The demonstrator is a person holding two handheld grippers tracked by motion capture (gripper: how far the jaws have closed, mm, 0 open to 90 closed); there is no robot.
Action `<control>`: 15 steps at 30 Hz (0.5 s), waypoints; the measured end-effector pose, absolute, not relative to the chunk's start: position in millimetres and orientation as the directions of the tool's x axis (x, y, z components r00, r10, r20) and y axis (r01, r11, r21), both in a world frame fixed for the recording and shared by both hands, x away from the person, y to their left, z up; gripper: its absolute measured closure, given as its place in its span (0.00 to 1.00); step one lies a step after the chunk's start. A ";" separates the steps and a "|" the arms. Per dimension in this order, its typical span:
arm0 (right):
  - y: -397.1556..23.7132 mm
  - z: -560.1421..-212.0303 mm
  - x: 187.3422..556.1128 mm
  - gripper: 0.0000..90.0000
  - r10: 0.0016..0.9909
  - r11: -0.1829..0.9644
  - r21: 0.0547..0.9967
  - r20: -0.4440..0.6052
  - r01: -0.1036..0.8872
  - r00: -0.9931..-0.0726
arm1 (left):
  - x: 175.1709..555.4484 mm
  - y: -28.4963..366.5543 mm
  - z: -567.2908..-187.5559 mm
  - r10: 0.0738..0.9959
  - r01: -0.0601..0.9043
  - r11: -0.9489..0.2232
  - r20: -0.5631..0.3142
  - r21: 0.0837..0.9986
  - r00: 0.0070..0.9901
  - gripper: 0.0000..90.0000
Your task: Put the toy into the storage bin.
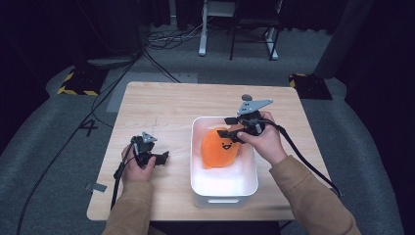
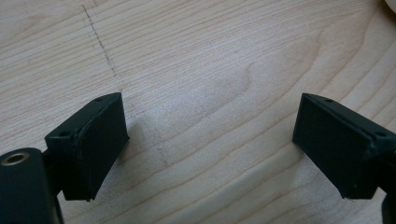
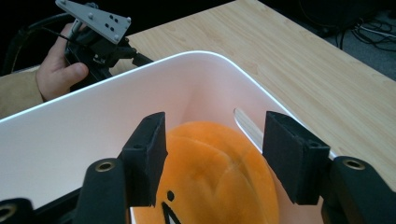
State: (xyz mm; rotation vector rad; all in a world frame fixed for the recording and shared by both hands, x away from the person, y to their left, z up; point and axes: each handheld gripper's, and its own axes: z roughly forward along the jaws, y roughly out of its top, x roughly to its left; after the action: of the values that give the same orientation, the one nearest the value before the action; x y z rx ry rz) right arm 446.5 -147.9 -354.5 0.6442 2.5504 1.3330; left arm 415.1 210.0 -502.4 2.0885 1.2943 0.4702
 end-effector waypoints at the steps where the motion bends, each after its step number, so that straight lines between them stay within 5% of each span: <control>1: -149.4 -352.8 446.4 0.45 0.455 0.501 0.820 0.023 0.277 -0.890 | 415.1 209.9 -502.5 0.891 0.667 -0.318 -0.028 0.674 0.453 0.12; 15: -180.8 -321.0 435.7 0.43 0.517 0.497 0.836 -0.070 0.232 -0.853 | 415.1 209.8 -502.5 0.891 0.667 -0.318 -0.028 0.674 0.453 0.11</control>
State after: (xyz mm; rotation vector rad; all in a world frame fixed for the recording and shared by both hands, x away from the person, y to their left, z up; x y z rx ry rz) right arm 435.7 -180.8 -321.0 0.6302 2.4326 1.2893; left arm 415.1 209.8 -502.5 2.0863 1.2955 0.4685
